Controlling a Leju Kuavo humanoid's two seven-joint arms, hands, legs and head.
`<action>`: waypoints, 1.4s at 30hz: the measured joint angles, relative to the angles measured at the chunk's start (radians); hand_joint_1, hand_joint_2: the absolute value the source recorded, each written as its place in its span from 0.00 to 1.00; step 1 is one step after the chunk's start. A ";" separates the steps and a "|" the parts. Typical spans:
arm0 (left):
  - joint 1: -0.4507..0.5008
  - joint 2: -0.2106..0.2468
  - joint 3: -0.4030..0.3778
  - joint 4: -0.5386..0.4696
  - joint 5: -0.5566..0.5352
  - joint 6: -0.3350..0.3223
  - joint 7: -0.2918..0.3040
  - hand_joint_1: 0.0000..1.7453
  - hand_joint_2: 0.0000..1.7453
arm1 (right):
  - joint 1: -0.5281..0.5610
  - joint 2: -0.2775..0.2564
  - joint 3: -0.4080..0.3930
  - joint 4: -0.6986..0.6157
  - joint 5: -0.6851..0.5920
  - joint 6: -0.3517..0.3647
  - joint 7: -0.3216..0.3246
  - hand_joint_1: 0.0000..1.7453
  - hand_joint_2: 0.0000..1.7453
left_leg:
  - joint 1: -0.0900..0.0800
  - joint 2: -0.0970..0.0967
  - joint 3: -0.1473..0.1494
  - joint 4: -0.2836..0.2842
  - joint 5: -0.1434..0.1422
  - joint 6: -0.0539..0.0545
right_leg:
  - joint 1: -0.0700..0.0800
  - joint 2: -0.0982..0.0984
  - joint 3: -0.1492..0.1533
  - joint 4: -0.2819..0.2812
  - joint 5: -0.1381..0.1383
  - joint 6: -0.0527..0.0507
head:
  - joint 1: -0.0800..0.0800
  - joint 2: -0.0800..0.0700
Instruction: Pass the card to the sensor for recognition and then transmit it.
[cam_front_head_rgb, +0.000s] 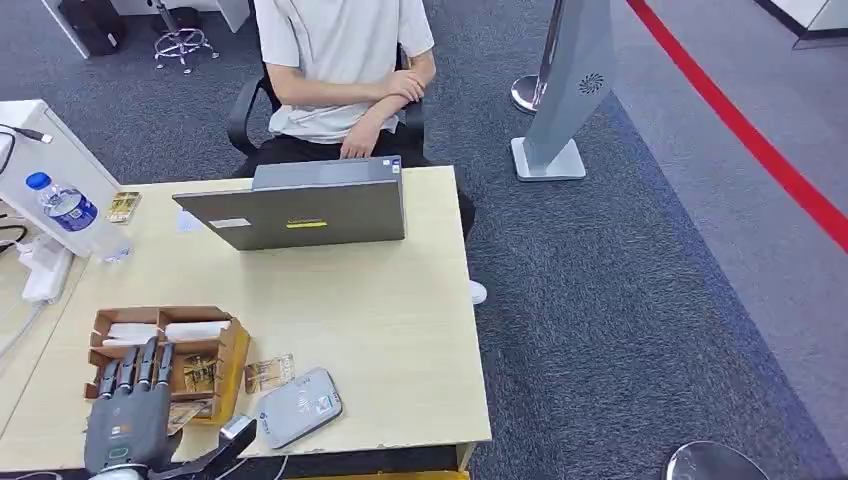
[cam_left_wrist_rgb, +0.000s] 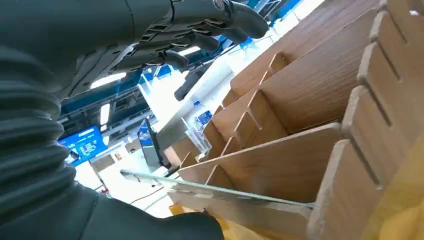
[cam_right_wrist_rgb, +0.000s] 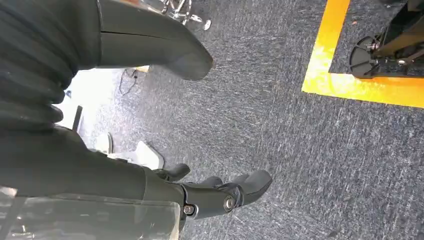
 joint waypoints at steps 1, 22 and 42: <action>-0.002 0.000 -0.001 0.000 0.000 0.000 0.000 0.00 1.00 | 0.000 0.000 0.000 0.000 0.000 0.000 0.000 0.00 1.00 | 0.000 0.000 0.000 0.000 0.000 0.000 | 0.000 0.000 0.000 0.000 0.000 0.000 | 0.000 0.000; -0.007 -0.015 -0.010 0.011 0.000 0.001 -0.019 1.00 1.00 | 0.000 0.000 -0.001 0.000 0.003 -0.002 -0.004 0.00 1.00 | 0.000 0.000 0.000 0.000 0.000 0.000 | 0.000 0.000 0.000 0.000 0.000 0.000 | 0.000 0.000; -0.003 -0.058 0.023 0.015 0.000 0.021 -0.081 1.00 1.00 | 0.000 0.000 -0.008 0.000 0.003 -0.005 -0.006 0.00 1.00 | 0.000 0.000 0.000 0.000 0.000 0.000 | 0.000 0.000 0.000 0.000 0.000 0.000 | 0.000 0.000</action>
